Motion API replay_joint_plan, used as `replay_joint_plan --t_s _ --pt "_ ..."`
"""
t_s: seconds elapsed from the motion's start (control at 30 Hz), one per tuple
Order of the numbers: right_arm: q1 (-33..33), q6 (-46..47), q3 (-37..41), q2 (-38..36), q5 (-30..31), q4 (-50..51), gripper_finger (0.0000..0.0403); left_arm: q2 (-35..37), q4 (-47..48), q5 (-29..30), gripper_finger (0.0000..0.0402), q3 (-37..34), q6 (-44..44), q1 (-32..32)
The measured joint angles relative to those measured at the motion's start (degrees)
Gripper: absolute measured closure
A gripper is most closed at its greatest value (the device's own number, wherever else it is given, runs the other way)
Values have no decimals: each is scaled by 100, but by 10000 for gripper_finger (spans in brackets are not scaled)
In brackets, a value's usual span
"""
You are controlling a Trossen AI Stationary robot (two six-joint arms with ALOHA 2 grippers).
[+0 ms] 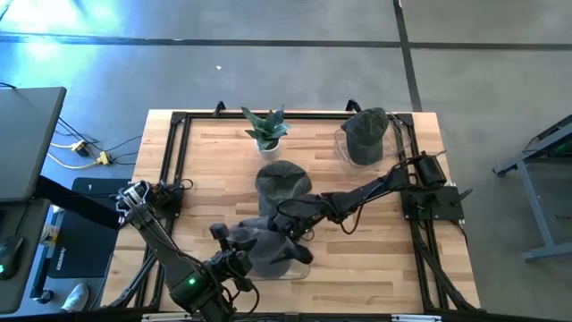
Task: Pick & Place hat
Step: Put the gray cap into the bottom transparent bin
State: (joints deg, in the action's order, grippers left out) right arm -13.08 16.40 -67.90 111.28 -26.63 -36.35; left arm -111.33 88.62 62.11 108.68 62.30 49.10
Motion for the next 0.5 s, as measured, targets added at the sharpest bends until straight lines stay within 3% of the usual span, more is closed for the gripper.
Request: replay_joint_plan --t_s 0.2,0.27,0.33,0.5 --pt "0 -319 0 0 -944 -362 92 0 -2 -4 399 0 0 -1" --pt "-3 -280 0 0 -984 -301 92 0 -2 -11 399 0 0 0" --pt "-7 -133 0 0 -753 -184 92 0 -2 -51 399 0 0 0" --pt "8 -115 0 0 503 83 91 0 -2 -95 399 0 0 0"
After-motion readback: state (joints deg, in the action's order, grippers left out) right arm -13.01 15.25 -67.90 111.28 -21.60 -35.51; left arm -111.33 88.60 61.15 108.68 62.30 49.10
